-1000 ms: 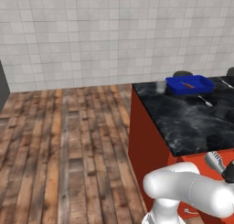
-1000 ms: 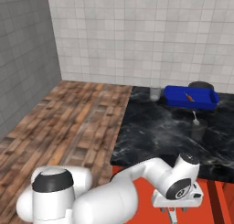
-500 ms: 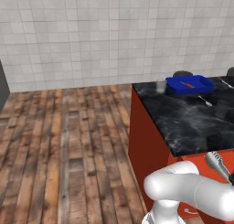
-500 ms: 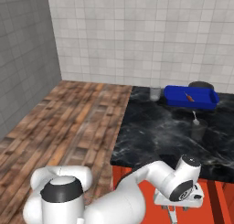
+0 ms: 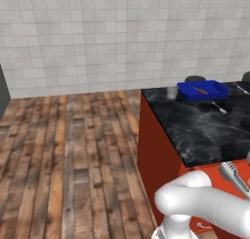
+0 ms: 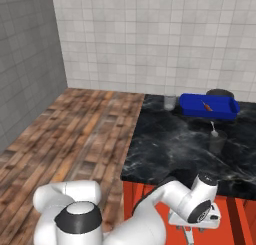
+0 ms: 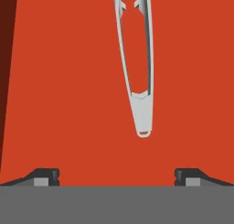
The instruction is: Take the tongs from the drawer on the right and place them on the dining counter next to the tray containing the hot dog.
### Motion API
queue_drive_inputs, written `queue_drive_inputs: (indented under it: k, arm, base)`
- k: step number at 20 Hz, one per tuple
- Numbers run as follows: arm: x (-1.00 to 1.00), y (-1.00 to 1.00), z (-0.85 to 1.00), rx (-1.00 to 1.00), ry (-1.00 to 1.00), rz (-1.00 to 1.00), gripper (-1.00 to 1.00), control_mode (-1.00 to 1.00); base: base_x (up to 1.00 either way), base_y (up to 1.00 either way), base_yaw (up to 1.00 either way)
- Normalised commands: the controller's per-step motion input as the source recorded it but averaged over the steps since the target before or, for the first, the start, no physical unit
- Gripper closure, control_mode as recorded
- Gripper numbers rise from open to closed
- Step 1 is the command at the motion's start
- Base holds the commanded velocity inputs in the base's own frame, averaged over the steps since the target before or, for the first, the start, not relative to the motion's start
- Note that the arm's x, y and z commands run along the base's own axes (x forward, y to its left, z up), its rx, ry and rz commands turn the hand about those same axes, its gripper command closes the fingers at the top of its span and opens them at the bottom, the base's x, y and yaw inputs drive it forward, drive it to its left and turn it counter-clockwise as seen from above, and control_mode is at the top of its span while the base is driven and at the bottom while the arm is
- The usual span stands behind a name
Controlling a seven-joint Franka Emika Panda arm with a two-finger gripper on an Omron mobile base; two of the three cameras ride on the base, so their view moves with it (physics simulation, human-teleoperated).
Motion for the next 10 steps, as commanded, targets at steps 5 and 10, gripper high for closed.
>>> queue_drive_inputs:
  k: [5,10]
  arm:
    - [0.11,0.00,-0.20,0.00,0.00,0.00,-1.00,-1.00]
    - [0.14,-0.01,-0.19,0.00,0.00,0.00,-1.00,-1.00]
  base:
    - [0.00,0.00,0.00]
    - [0.00,0.00,0.00]
